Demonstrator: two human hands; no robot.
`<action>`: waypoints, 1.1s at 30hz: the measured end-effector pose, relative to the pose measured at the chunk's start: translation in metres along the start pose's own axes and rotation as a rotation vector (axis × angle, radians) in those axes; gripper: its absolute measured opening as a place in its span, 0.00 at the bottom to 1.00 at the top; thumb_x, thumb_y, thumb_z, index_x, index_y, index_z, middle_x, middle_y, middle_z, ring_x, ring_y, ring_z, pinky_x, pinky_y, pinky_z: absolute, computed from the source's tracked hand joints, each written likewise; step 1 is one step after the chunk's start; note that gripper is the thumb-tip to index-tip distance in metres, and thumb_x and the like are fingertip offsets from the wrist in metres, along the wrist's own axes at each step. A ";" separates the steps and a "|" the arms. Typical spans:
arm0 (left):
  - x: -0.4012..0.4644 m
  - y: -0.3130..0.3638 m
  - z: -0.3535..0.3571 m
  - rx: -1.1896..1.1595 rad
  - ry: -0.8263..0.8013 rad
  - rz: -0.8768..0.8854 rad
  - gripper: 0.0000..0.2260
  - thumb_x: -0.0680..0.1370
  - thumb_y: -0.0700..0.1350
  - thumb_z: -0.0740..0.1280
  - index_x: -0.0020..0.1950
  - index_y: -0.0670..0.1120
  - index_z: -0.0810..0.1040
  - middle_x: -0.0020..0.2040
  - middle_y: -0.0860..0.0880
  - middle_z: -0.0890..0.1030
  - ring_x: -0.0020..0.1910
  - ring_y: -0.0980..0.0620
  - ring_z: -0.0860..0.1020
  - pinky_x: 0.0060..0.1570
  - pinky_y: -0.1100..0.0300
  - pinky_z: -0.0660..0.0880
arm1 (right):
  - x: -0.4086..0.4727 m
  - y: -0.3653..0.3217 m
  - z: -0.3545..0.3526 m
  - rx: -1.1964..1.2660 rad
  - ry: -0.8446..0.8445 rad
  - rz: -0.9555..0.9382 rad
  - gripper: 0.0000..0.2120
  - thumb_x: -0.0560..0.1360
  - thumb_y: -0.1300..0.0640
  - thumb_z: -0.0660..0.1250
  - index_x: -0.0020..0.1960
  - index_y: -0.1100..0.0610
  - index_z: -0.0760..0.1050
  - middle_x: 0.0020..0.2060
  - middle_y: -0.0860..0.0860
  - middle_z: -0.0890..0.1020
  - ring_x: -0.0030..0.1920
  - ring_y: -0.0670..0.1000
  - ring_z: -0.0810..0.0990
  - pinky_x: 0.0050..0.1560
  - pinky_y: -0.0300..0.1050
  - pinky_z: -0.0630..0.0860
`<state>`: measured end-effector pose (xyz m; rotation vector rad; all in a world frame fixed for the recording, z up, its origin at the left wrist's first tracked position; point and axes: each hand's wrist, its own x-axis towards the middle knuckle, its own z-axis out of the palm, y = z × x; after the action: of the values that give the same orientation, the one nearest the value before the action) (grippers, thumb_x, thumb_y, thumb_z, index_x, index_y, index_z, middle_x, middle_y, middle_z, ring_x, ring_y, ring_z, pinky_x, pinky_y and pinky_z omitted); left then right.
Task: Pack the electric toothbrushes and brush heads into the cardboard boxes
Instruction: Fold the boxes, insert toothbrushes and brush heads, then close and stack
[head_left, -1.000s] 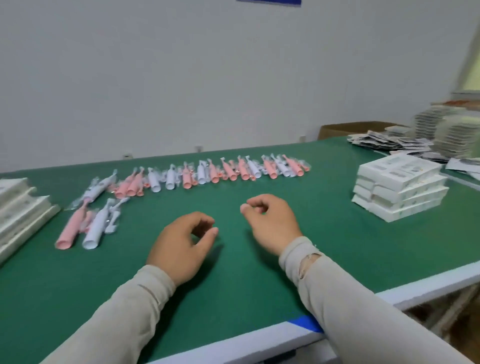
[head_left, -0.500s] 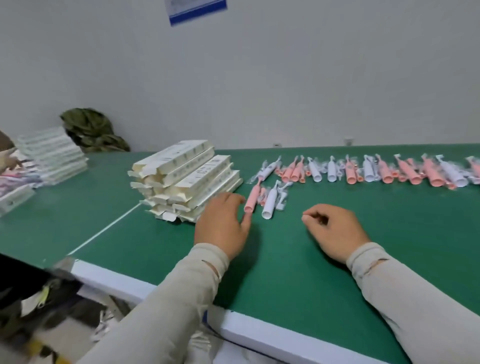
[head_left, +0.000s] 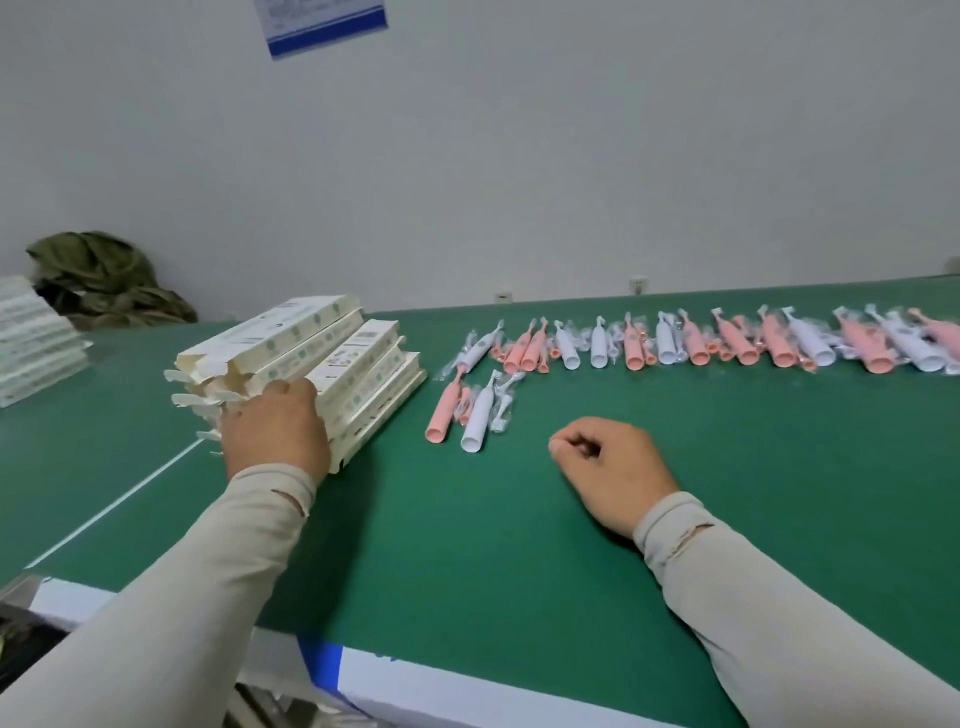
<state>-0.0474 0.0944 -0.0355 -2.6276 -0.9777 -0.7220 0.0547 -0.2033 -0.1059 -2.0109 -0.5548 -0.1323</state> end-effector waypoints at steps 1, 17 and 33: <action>0.000 0.001 0.000 -0.031 0.009 -0.004 0.12 0.78 0.43 0.64 0.61 0.47 0.76 0.54 0.44 0.81 0.51 0.40 0.80 0.52 0.51 0.72 | 0.000 0.000 0.000 0.003 0.004 0.000 0.08 0.76 0.52 0.70 0.38 0.47 0.81 0.35 0.36 0.82 0.36 0.38 0.78 0.41 0.37 0.74; -0.095 0.158 -0.046 -0.848 0.313 0.654 0.05 0.74 0.40 0.69 0.47 0.48 0.79 0.40 0.51 0.79 0.40 0.45 0.77 0.41 0.50 0.70 | 0.005 -0.023 -0.014 1.064 -0.024 0.327 0.16 0.82 0.47 0.63 0.61 0.58 0.79 0.51 0.57 0.86 0.47 0.53 0.86 0.48 0.51 0.82; -0.061 0.199 -0.001 -2.178 -1.160 -0.128 0.29 0.67 0.62 0.75 0.59 0.44 0.82 0.57 0.40 0.83 0.56 0.41 0.82 0.57 0.44 0.78 | 0.003 -0.023 -0.024 1.135 -0.201 0.473 0.14 0.81 0.53 0.65 0.60 0.60 0.81 0.47 0.54 0.86 0.39 0.51 0.84 0.33 0.41 0.78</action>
<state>0.0446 -0.0870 -0.0773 -5.2401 -0.0298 0.3514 0.0507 -0.2144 -0.0746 -0.9830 -0.1660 0.5644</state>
